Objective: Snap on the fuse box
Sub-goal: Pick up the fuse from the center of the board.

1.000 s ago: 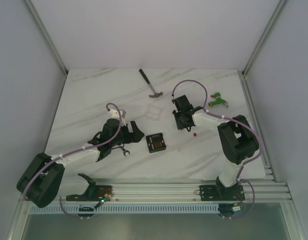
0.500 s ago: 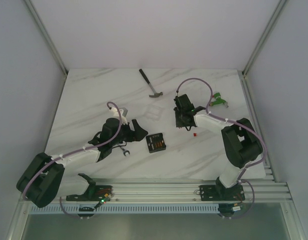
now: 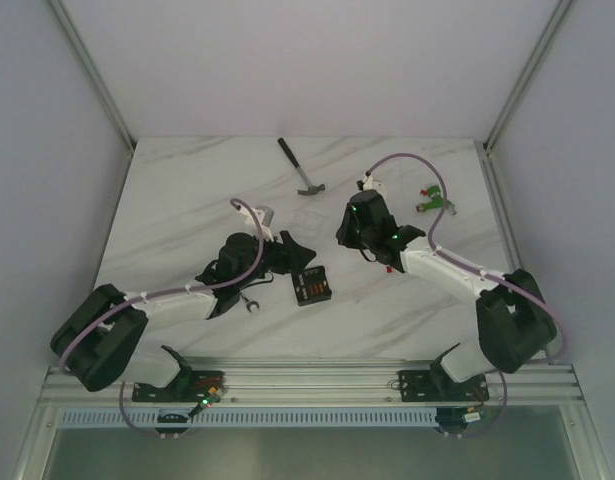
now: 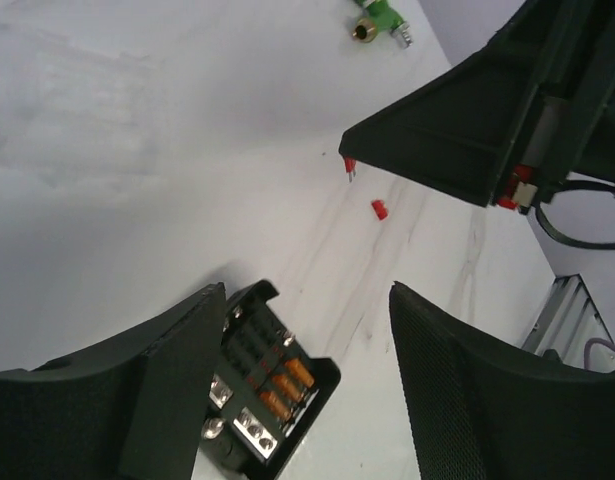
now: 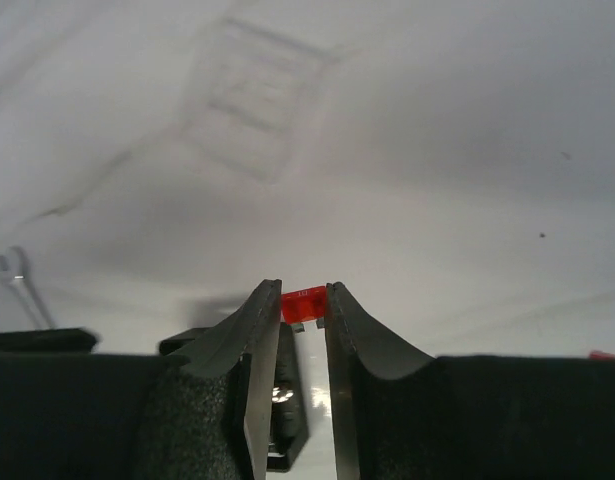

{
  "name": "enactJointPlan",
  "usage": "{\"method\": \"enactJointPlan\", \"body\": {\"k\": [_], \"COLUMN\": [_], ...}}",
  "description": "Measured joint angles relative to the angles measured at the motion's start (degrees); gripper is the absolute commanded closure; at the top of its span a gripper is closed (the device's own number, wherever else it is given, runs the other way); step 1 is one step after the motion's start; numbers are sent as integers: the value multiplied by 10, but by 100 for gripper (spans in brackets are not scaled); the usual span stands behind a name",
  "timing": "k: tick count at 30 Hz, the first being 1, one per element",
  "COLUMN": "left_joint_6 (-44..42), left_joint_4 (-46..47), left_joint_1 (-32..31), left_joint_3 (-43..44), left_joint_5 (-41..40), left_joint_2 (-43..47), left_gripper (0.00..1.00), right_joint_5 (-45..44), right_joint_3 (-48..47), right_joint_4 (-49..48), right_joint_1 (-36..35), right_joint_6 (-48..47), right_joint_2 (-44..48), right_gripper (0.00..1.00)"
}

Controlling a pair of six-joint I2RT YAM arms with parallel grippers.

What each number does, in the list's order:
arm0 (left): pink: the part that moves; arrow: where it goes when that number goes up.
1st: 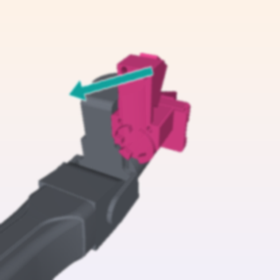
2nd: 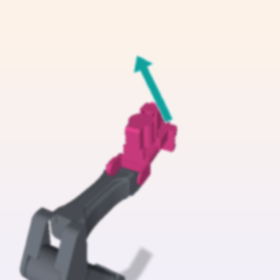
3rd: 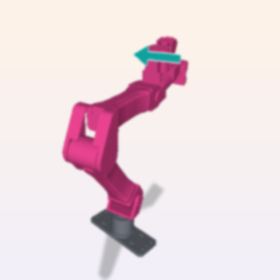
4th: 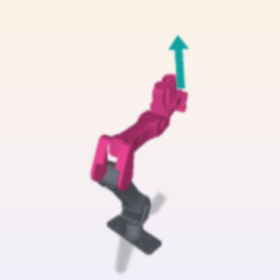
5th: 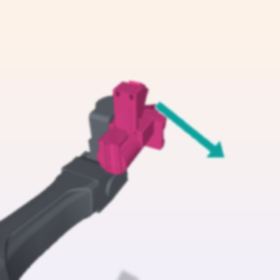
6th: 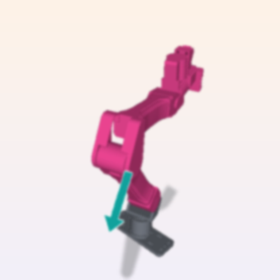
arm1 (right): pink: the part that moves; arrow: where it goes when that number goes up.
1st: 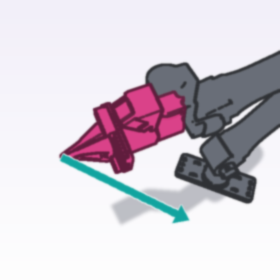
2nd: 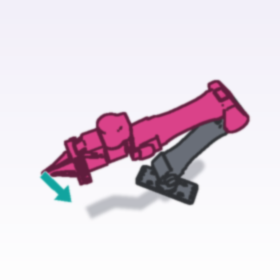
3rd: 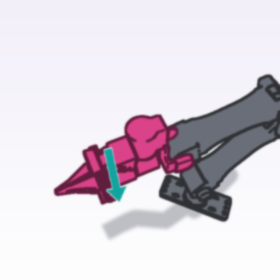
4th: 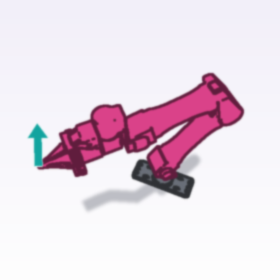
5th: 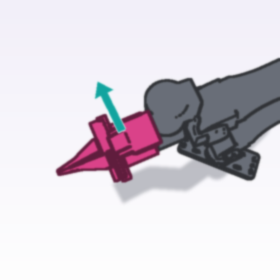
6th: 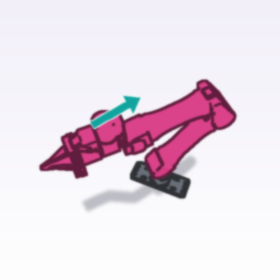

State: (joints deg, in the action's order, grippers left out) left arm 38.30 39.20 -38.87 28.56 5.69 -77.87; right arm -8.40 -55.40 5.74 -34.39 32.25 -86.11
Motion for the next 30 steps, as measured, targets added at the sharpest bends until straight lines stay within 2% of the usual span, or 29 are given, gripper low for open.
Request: {"method": "enactJointPlan", "body": {"k": [10, 17, 30], "left_joint_6": [-20, -42, -53], "left_joint_4": [84, 100, 101], "left_joint_1": [-23, -35, -36], "left_joint_3": [57, 82, 92], "left_joint_5": [5, 5, 5], "left_joint_2": [-106, -130, -145], "left_gripper": [45, 55, 93], "right_joint_5": [5, 14, 19], "right_joint_3": [43, 63, 80], "right_joint_4": [-60, -90, -132], "right_joint_1": [-35, -45, -55], "right_joint_6": [53, 72, 86], "right_joint_2": [61, 75, 83], "right_gripper": [79, 79, 79]}}
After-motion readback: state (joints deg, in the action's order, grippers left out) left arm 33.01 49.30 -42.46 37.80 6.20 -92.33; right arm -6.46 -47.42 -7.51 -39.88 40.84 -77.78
